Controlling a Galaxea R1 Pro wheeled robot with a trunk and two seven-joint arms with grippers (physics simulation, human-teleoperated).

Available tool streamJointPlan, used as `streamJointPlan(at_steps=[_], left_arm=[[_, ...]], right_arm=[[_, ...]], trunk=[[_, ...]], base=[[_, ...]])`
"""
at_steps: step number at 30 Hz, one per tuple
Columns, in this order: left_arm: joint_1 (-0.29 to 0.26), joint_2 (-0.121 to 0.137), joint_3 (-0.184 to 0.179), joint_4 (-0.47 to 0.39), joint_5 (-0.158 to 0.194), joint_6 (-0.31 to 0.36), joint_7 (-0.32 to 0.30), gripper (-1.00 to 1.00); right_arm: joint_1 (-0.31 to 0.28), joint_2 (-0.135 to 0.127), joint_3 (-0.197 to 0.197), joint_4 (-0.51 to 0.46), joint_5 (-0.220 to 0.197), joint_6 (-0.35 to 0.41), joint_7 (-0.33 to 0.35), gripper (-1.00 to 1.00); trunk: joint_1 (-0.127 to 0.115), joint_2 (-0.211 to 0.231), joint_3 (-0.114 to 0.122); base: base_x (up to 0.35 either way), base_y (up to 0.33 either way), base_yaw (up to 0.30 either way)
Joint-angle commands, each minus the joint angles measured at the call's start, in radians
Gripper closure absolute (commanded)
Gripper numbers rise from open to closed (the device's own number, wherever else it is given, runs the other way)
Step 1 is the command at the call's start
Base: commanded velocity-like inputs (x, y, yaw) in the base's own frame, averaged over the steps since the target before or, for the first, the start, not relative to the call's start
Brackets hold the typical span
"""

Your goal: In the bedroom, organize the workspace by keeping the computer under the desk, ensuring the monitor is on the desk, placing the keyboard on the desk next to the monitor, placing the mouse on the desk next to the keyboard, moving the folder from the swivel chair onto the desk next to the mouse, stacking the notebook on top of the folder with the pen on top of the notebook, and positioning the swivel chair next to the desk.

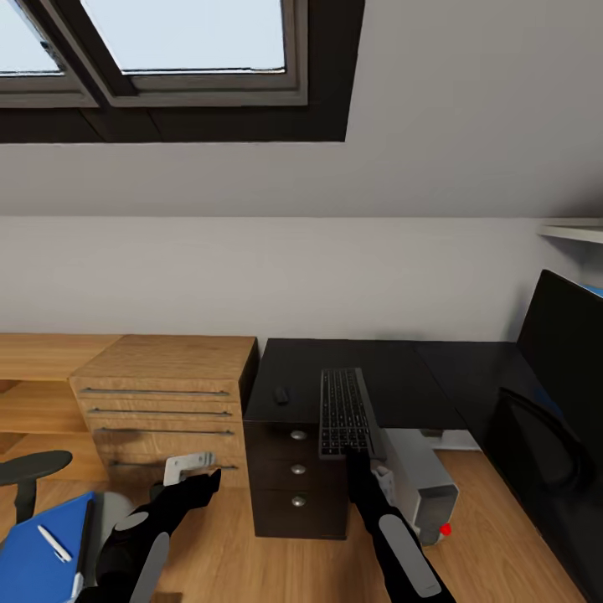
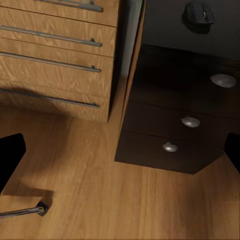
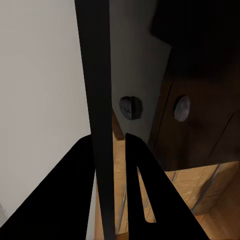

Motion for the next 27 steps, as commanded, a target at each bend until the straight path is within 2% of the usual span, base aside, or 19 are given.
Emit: streamJointPlan(at_steps=[1, 14, 22, 27], left_arm=[[-0.001, 0.0, -0.001, -0.001, 0.011, 0.004, 0.009, -1.0], [-0.001, 0.0, -0.001, -0.001, 0.01, 0.003, 0.011, -1.0], [-0.001, -0.004, -0.001, -0.011, 0.011, 0.001, 0.015, -1.0], [-0.001, -0.004, -0.002, -0.013, 0.012, -0.001, 0.015, -1.0]], right_arm=[[-0.001, 0.0, 0.001, 0.0, -0.013, -0.002, 0.002, 1.0], [-0.001, -0.003, 0.002, 0.0, -0.013, -0.001, 0.001, 1.0], [-0.001, -0.003, 0.003, 0.0, -0.013, 0.001, 0.001, 1.0], [-0.001, -0.003, 0.003, 0.0, -0.014, 0.002, 0.002, 1.0]], trunk=[[0.001, -0.001, -0.001], [0.001, -0.001, -0.001], [0.001, -0.001, -0.001], [0.02, -0.036, -0.017]], base=[[0.326, 0.07, 0.0], [0.316, 0.016, 0.0], [0.055, 0.007, 0.0], [0.002, 0.0, 0.0]])
